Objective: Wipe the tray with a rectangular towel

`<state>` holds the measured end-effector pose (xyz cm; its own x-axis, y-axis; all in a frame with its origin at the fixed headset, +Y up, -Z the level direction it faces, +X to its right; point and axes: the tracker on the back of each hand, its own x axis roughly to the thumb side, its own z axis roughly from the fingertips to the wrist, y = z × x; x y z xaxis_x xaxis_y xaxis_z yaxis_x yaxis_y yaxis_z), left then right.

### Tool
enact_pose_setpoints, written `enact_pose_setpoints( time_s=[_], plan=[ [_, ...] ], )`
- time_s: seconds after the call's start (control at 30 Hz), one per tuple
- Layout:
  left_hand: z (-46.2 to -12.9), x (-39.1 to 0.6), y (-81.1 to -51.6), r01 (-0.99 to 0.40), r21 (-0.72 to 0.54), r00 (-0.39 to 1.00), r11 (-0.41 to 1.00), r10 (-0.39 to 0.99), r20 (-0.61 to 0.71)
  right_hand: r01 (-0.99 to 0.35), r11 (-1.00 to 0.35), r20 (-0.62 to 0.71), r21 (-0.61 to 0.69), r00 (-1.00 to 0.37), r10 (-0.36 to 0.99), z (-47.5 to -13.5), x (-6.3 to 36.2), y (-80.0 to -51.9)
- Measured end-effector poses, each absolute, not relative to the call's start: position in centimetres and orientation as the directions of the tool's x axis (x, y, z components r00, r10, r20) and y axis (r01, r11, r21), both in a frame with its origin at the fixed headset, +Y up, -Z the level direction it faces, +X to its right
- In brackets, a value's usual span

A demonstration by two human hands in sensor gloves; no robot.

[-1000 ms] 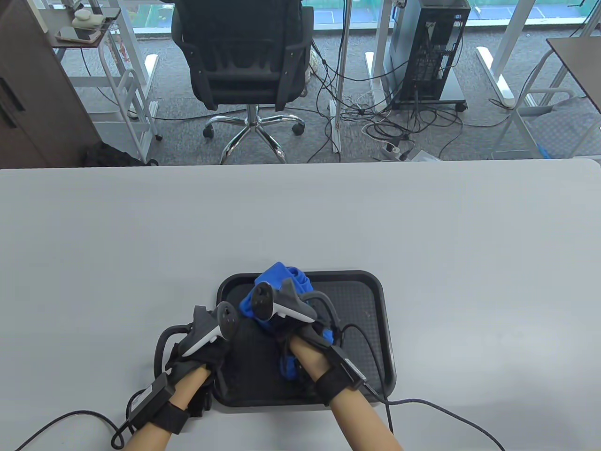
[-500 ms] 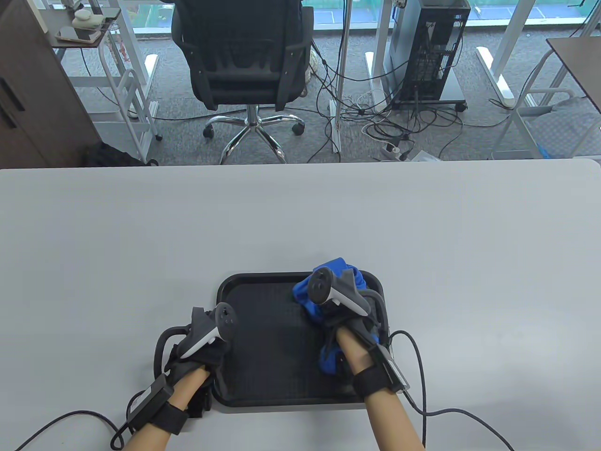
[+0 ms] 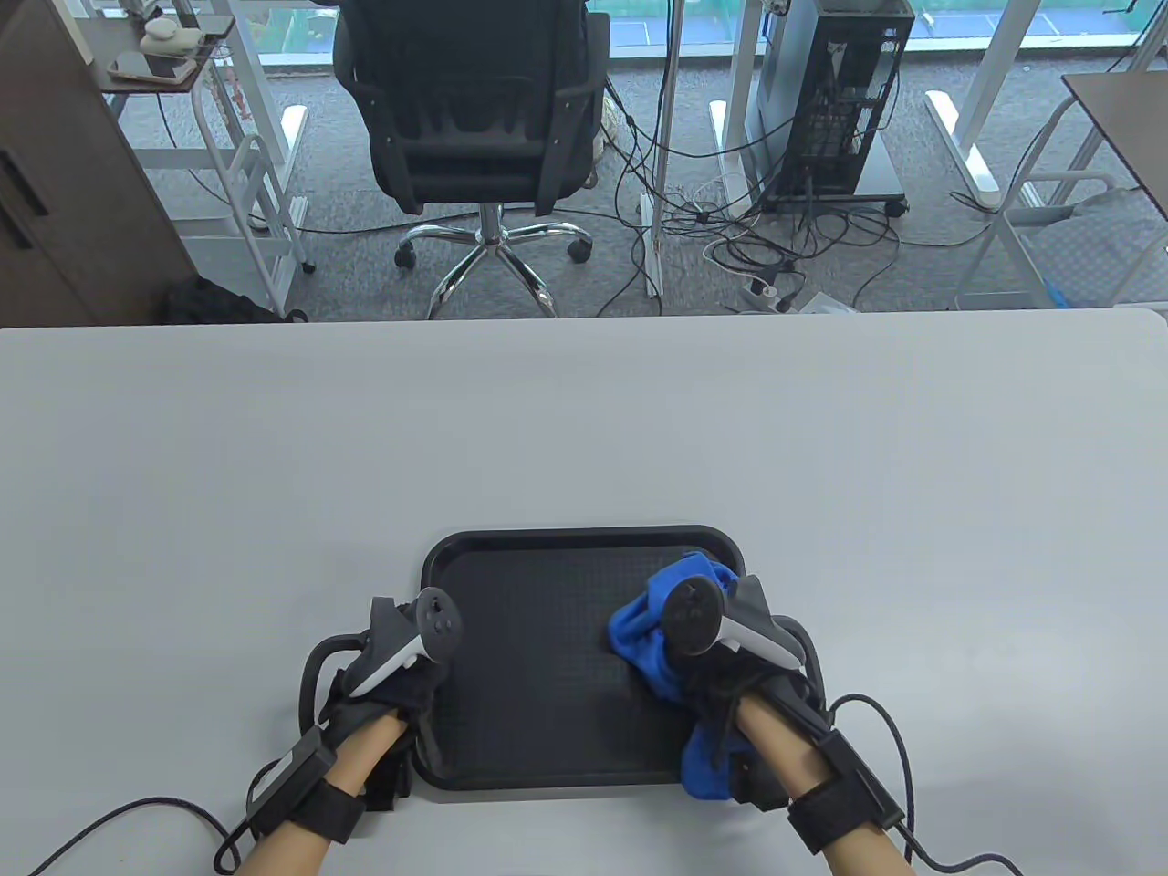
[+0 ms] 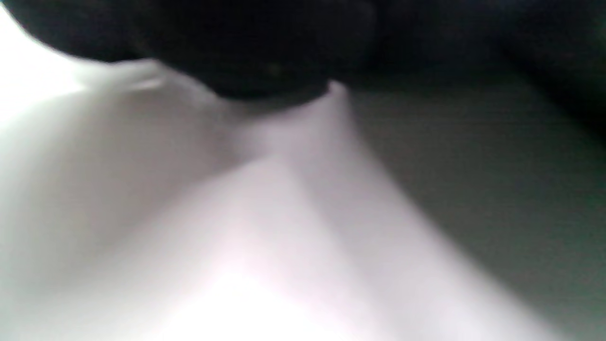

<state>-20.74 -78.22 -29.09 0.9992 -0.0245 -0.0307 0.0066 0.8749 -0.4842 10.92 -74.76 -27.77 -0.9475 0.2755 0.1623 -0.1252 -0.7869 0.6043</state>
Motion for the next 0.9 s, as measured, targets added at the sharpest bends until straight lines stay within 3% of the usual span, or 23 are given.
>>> enact_pose_setpoints(
  time_s=[0.37, 0.9],
  plan=[
    [-29.1, -20.8, -78.2, 0.000, -0.485, 0.999, 0.874, -0.019, -0.034, 0.015, -0.752, 0.373, 0.659, -0.875, 0.308, -23.7, 7.0, -74.9],
    [-29.1, -20.8, -78.2, 0.005, -0.486, 0.999, 0.874, -0.024, -0.032, 0.121, -0.776, 0.529, 0.619, -0.795, 0.298, -23.1, -2.1, -75.1]
  ],
)
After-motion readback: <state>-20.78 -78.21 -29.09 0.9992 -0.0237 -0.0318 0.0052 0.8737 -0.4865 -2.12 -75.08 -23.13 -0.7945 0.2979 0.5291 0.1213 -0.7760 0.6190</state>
